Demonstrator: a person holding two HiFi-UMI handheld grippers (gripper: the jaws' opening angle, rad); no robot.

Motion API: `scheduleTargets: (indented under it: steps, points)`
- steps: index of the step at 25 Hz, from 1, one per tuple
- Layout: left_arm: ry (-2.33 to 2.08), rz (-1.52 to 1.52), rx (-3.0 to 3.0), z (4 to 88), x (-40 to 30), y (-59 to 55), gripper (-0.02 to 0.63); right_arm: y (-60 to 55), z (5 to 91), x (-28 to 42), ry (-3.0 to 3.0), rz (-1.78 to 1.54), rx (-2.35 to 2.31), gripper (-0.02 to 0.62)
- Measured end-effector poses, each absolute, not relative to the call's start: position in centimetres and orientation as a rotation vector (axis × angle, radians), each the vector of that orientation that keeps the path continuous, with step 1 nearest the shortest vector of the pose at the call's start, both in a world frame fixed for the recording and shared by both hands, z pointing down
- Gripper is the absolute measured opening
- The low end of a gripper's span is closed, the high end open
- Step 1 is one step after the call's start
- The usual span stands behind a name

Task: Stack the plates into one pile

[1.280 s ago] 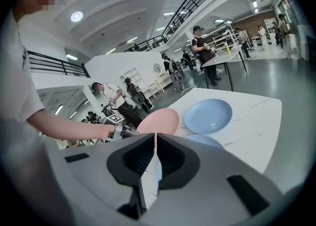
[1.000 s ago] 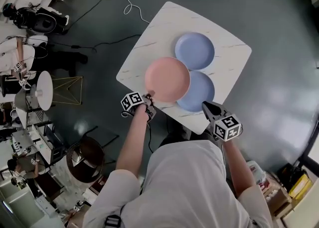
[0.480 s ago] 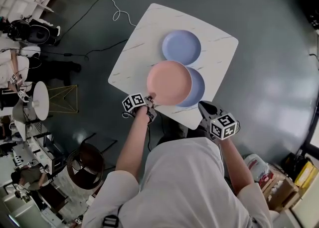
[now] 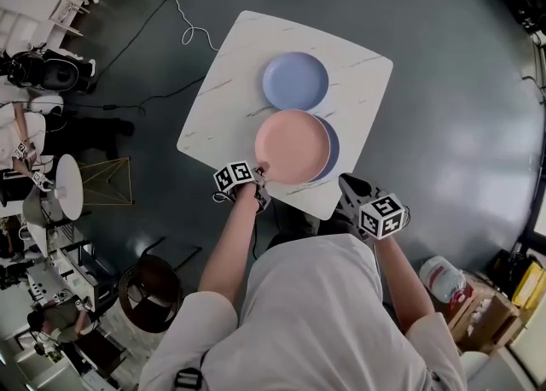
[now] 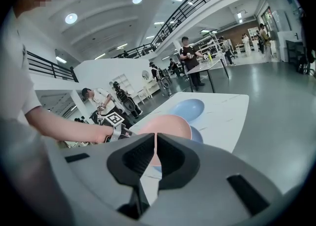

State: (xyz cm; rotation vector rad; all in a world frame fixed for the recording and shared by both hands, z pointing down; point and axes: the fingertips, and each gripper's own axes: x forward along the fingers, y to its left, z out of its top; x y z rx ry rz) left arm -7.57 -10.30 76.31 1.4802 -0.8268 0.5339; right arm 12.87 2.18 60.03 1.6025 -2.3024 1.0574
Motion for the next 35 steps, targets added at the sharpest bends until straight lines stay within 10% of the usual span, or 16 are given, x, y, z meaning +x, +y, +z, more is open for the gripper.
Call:
scheduleTargets:
  steps: [35]
  points:
    - [-0.841, 0.703, 1.519, 78.5, -5.3, -9.0, 0.129, -2.0, 63.0, 15.4, -2.296, 1.11, 1.446, 0.031]
